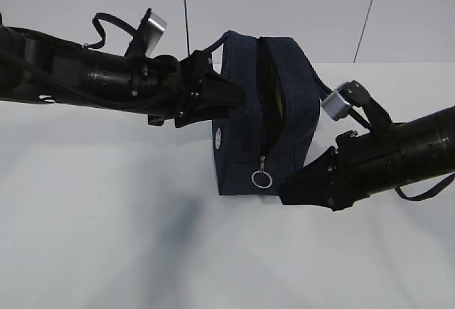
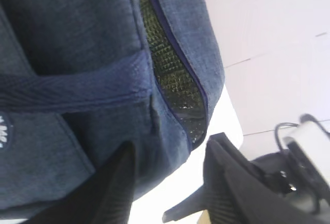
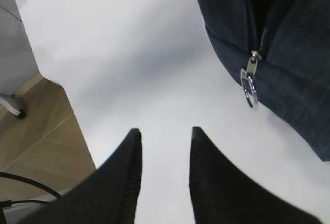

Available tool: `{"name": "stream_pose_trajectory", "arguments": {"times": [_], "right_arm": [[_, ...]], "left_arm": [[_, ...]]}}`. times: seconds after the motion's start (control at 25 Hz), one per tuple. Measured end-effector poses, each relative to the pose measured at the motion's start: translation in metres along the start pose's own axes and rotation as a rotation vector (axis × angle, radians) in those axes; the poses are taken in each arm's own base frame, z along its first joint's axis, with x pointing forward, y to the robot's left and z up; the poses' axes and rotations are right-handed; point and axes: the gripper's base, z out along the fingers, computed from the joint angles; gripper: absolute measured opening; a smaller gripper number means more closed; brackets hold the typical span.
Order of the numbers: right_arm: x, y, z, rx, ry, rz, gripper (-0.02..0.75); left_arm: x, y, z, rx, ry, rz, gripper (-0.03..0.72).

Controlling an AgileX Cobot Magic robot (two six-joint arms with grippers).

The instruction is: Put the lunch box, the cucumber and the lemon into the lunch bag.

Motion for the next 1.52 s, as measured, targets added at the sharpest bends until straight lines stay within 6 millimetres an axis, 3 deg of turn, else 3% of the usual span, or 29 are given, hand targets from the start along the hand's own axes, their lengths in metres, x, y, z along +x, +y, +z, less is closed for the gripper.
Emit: {"name": "stream_pose_trajectory", "arguments": {"times": [0.36,0.8,1.52], "right_arm": [[0.016,-0.013,0.015,-0.001,0.05,0.015,0.236],[0.017,-0.023,0.023,0.039,-0.025,-0.024,0.236],[0.031,-0.031,0.036,0.024,0.008,0.005,0.236]], "left_arm": [[-0.004,0.016,-0.017,-0.02,0.077,0.159,0.321],[0.008,0.012,-0.006,-0.045,0.153,0.526,0.321],[0.002,0.009,0.0,-0.069,0.044,0.565,0.321]]}}
